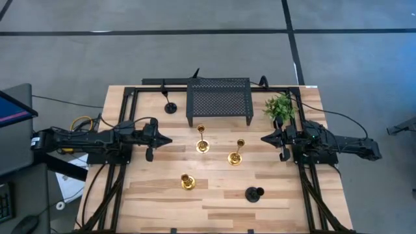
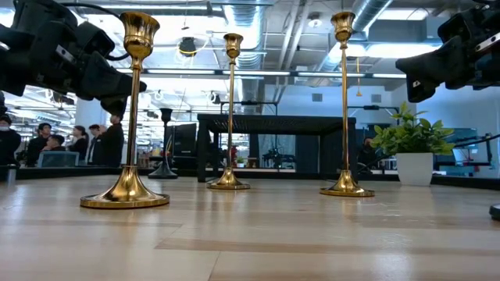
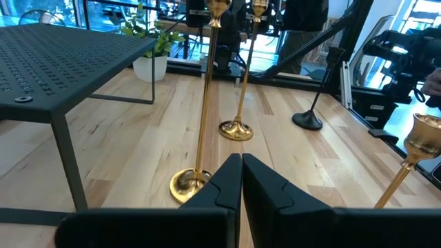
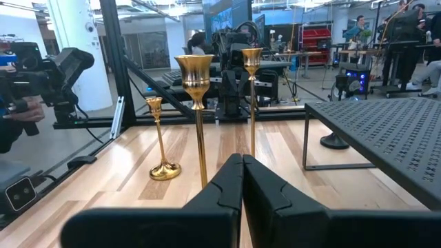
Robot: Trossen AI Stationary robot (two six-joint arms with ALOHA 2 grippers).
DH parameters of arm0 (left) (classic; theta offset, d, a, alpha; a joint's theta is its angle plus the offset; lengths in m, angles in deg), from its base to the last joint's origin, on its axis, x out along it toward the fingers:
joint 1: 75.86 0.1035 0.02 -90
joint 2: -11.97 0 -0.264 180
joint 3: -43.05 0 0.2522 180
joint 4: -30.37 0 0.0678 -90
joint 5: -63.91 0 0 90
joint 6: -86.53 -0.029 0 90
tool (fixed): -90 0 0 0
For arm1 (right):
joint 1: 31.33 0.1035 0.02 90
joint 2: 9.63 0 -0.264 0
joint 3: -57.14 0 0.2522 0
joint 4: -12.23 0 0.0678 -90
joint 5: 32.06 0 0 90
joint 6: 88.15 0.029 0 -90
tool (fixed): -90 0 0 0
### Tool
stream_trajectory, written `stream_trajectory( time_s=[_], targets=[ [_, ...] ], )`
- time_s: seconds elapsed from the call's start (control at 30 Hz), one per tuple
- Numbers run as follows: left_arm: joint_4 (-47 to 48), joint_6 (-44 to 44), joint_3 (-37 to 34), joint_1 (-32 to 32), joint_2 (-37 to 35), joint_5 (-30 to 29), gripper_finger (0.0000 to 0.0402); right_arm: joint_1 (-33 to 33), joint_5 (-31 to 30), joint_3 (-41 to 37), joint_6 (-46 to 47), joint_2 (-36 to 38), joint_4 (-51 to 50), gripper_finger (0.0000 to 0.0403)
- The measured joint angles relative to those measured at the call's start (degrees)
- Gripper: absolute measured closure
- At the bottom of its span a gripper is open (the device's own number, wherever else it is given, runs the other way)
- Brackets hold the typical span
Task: Pick & Place candle stick holders
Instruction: Put the middle right gold candle holder on the shelf
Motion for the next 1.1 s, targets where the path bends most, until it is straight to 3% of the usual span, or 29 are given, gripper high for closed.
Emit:
stream_trajectory(
  time_s=[1.1],
  targets=[
    [-3.2, -1.9, 0.0, 0.0, 0.0, -0.2, 0.0389, 0.0, 0.1, 0.0, -2.0, -0.6, 0.0, 0.0403]
  ],
)
